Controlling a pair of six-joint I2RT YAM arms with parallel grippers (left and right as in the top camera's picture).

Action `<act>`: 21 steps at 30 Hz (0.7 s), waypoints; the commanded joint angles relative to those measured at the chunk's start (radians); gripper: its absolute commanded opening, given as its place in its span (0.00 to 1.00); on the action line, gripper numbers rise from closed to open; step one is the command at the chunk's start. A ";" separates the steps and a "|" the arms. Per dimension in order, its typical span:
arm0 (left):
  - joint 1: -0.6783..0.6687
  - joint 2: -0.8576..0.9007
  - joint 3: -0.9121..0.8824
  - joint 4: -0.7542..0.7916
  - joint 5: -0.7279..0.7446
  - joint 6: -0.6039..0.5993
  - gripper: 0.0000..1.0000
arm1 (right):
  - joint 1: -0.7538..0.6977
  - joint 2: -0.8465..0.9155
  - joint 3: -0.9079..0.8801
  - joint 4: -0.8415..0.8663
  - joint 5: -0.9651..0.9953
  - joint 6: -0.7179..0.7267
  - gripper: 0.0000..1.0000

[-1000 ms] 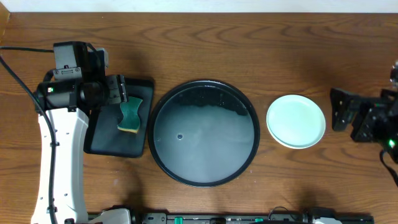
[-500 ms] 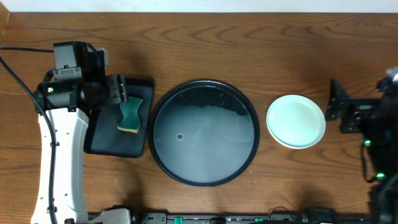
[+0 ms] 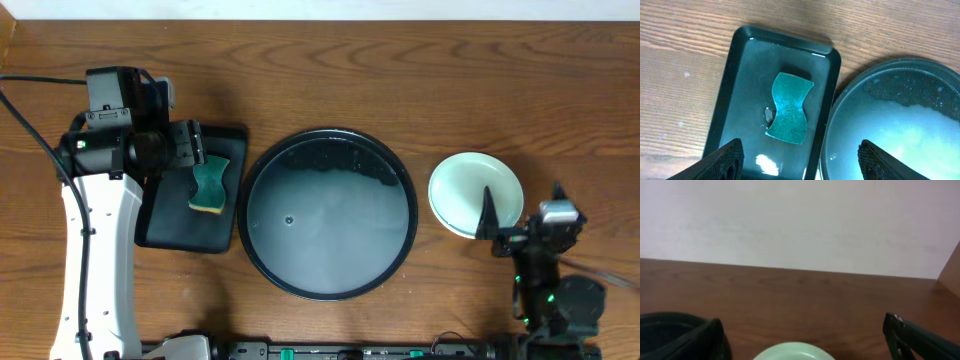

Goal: Clean dirty plates on tray and stack at the side

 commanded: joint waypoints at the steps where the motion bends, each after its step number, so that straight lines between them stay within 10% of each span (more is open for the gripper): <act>1: 0.001 -0.002 0.007 -0.003 0.013 -0.005 0.74 | 0.000 -0.100 -0.101 0.035 -0.006 -0.013 0.99; 21: 0.001 -0.002 0.007 -0.003 0.013 -0.005 0.74 | 0.000 -0.179 -0.211 -0.018 -0.004 -0.001 0.99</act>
